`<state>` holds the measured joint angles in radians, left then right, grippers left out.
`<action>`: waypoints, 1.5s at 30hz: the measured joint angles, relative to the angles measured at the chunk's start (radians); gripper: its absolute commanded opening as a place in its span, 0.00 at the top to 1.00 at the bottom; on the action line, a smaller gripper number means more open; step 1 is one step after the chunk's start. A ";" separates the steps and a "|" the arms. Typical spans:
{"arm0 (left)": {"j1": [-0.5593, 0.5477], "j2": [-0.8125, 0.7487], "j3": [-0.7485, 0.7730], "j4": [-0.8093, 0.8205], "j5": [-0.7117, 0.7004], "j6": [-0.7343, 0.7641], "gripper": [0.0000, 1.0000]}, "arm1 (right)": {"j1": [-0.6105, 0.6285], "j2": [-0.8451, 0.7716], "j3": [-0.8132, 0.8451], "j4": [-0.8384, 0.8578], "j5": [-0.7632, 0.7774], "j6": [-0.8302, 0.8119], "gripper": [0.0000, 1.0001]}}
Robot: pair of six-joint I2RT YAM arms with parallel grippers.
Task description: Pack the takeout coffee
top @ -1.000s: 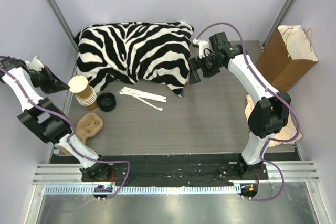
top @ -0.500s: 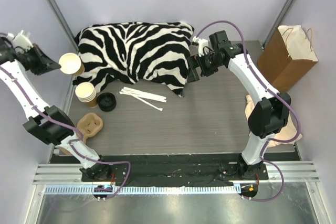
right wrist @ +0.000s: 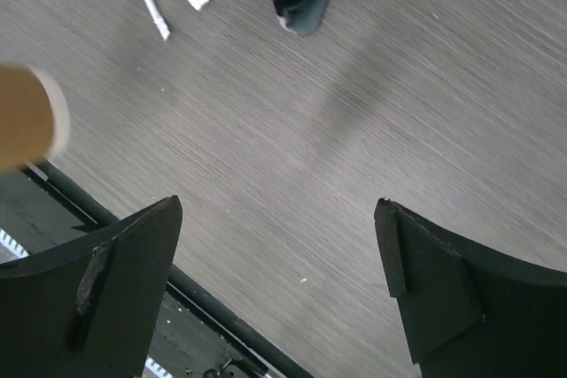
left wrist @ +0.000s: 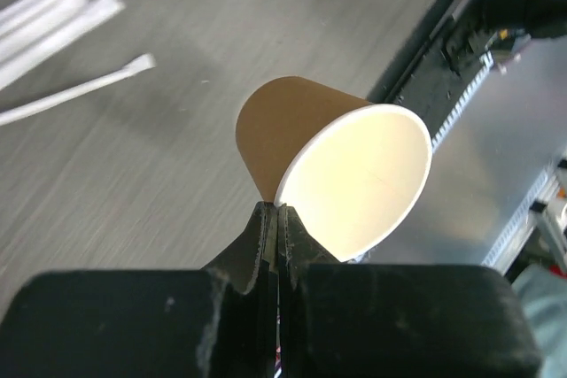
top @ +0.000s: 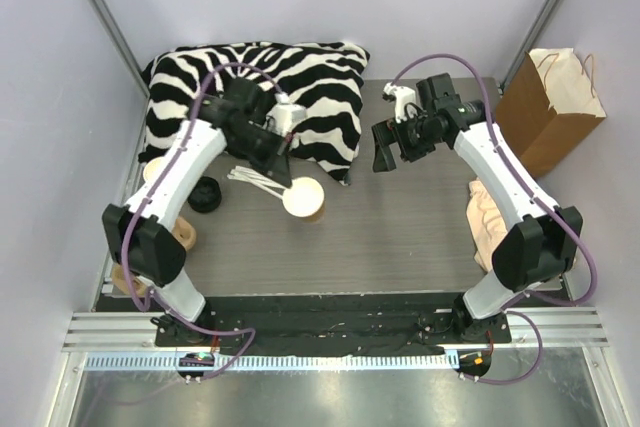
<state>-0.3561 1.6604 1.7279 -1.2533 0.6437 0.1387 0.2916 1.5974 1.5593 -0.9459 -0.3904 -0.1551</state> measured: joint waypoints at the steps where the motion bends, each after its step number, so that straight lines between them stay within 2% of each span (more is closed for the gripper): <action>1: -0.049 0.015 -0.011 0.017 0.001 -0.001 1.00 | -0.013 -0.015 -0.017 -0.001 0.005 0.000 0.00; 5: -0.171 0.071 -0.067 0.119 0.016 -0.039 1.00 | -0.077 -0.050 -0.060 -0.007 0.006 0.001 0.00; 8: -0.214 0.126 -0.089 0.182 0.013 -0.080 1.00 | -0.122 -0.060 -0.079 -0.013 0.006 0.001 0.00; 16: -0.229 0.266 -0.088 0.285 -0.067 -0.172 1.00 | -0.147 -0.081 -0.123 -0.021 0.002 0.004 0.00; 23: -0.229 0.300 -0.088 0.322 -0.127 -0.211 0.99 | -0.145 -0.080 -0.123 -0.021 -0.005 0.004 0.00; 24: -0.229 0.301 -0.088 0.327 -0.130 -0.212 0.94 | -0.145 -0.080 -0.123 -0.021 -0.005 0.004 0.00; 25: -0.229 0.301 -0.088 0.332 -0.132 -0.214 0.83 | -0.145 -0.080 -0.123 -0.021 -0.005 0.004 0.00; 27: -0.229 0.301 -0.089 0.343 -0.132 -0.216 0.68 | -0.145 -0.080 -0.123 -0.021 -0.006 0.004 0.00; 28: -0.229 0.301 -0.089 0.348 -0.132 -0.217 0.54 | -0.145 -0.080 -0.123 -0.021 -0.006 0.004 0.00; 29: -0.229 0.301 -0.089 0.350 -0.132 -0.216 0.47 | -0.145 -0.080 -0.123 -0.021 -0.006 0.004 0.00; 31: -0.229 0.300 -0.088 0.352 -0.133 -0.215 0.22 | -0.145 -0.080 -0.123 -0.021 -0.006 0.003 0.00; 33: -0.224 0.300 -0.079 0.339 -0.134 -0.216 0.04 | -0.145 -0.080 -0.123 -0.022 -0.007 0.003 0.00; 34: -0.223 0.300 -0.070 0.329 -0.134 -0.210 0.00 | -0.145 -0.080 -0.123 -0.023 -0.008 0.003 0.00; 40: -0.140 0.240 0.024 0.248 -0.117 -0.195 0.00 | -0.145 -0.080 -0.122 -0.026 -0.009 0.003 0.00; 45: 0.072 0.053 0.069 0.223 -0.116 -0.179 0.00 | -0.145 -0.080 -0.119 -0.027 -0.009 0.003 0.00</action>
<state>-0.2836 1.7134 1.7966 -1.0306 0.5282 -0.0406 0.1467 1.5169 1.4399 -0.9733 -0.3996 -0.1524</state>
